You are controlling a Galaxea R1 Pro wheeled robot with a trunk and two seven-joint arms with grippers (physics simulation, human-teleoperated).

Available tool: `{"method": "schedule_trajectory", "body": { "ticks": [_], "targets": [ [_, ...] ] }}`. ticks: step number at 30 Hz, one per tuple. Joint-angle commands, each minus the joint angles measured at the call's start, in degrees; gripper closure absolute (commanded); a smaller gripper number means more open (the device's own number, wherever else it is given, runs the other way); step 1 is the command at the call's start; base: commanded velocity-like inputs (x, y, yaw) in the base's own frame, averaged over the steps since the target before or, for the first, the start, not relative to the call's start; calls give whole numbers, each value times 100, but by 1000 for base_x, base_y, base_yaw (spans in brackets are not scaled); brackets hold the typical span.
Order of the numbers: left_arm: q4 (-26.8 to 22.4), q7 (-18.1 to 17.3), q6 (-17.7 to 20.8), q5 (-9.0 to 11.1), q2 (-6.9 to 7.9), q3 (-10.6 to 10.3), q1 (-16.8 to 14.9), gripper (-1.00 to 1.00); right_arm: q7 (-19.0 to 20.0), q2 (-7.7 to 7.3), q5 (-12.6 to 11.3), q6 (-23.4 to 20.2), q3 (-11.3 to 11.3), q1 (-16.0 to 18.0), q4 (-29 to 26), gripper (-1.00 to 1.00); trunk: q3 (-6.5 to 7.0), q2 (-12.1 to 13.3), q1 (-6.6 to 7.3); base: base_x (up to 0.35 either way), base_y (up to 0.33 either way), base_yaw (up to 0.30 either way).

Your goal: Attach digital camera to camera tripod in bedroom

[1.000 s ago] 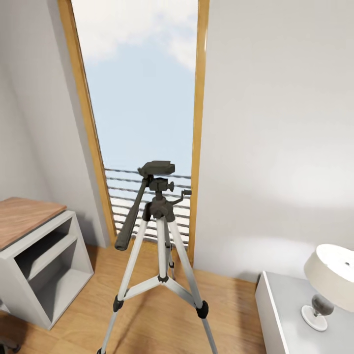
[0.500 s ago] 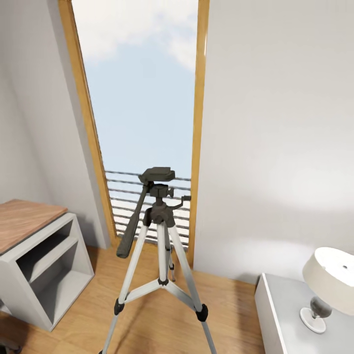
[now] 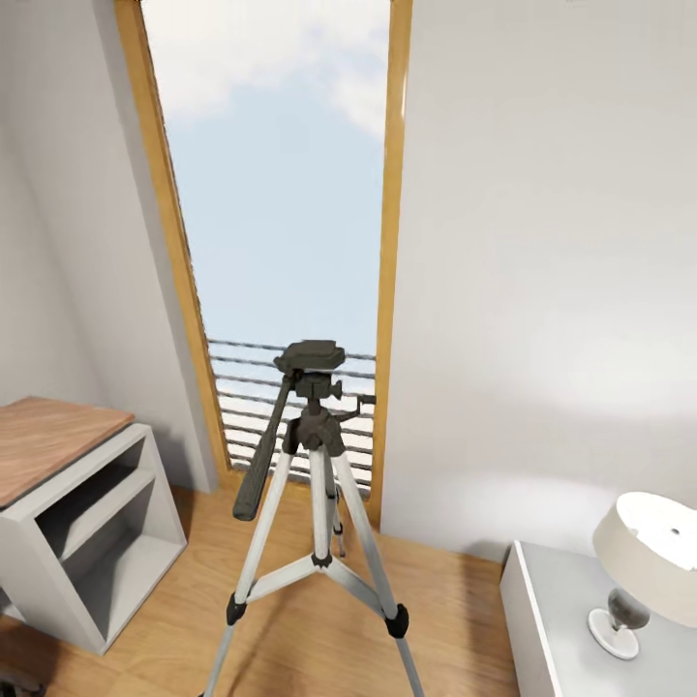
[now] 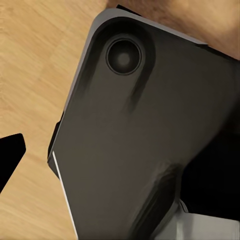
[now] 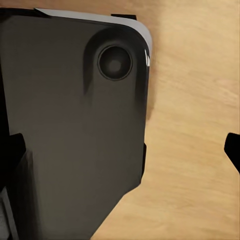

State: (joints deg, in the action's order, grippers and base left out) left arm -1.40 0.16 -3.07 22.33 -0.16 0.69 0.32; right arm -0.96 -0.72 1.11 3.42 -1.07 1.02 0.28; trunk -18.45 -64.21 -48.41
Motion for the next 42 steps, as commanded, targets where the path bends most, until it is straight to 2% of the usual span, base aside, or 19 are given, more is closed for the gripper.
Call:
{"method": "schedule_trajectory", "body": {
  "ticks": [1,42],
  "targets": [
    [-10,2,-8,26,-1,4,3,-100,-10,0,12,18,-9,4,6,-100,13,38,22,0,0,0],
    [-10,2,-1,32,-1,10,3,-100,-10,2,10,19,-15,4,7,-100,749,1682,923,0,0,0]
  ]
}}
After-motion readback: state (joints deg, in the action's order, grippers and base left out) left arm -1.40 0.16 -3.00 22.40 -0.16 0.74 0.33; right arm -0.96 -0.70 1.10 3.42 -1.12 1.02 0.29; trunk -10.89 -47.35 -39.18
